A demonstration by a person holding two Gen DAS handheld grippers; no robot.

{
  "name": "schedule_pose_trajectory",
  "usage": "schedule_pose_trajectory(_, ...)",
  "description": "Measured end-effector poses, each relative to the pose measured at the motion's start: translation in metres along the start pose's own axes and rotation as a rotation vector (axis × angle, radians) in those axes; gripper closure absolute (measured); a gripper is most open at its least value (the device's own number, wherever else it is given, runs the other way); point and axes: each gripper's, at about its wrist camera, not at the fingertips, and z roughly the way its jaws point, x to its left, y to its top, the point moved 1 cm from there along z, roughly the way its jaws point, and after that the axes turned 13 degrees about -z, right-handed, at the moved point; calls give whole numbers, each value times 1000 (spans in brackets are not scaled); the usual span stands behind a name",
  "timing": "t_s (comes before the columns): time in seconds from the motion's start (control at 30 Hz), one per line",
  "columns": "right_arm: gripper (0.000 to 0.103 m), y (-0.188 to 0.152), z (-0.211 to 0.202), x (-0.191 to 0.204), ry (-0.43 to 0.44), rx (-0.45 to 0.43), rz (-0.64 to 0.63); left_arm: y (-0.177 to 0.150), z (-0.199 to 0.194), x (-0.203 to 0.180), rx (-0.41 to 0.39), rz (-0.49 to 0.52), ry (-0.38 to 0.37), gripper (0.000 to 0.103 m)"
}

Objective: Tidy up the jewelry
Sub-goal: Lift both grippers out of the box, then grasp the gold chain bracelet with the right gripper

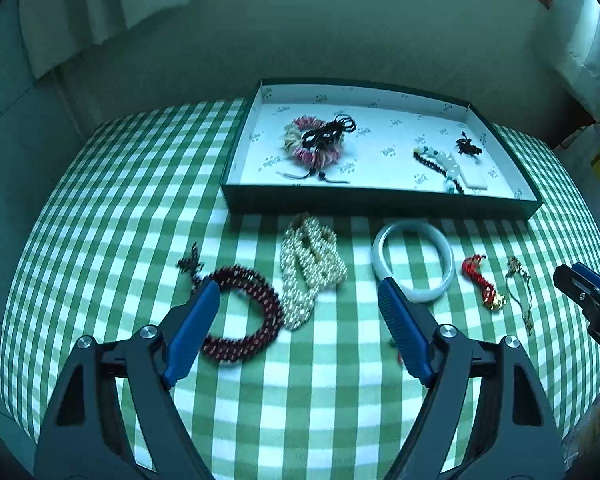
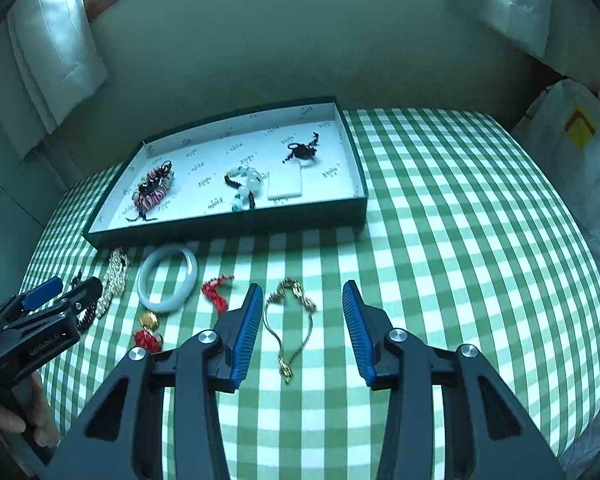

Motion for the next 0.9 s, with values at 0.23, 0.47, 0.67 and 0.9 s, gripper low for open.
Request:
schedule_pose_trajectory(0.23, 61, -33, 4, 1, 15, 50, 22, -30, -8, 30, 28, -47, 47, 22)
schedule_pose_trajectory(0.47, 61, -20, 12, 11, 10, 32, -3, -28, -12, 42, 12, -67, 75, 22)
schedule_pose_trajectory(0.67, 61, 0, 32, 20, 1, 36, -40, -22, -7, 48, 11, -84, 87, 22)
schedule_pose_trajectory(0.9, 61, 14, 52, 22, -29, 43, -59, -19, 2, 54, 21, -90, 93, 22)
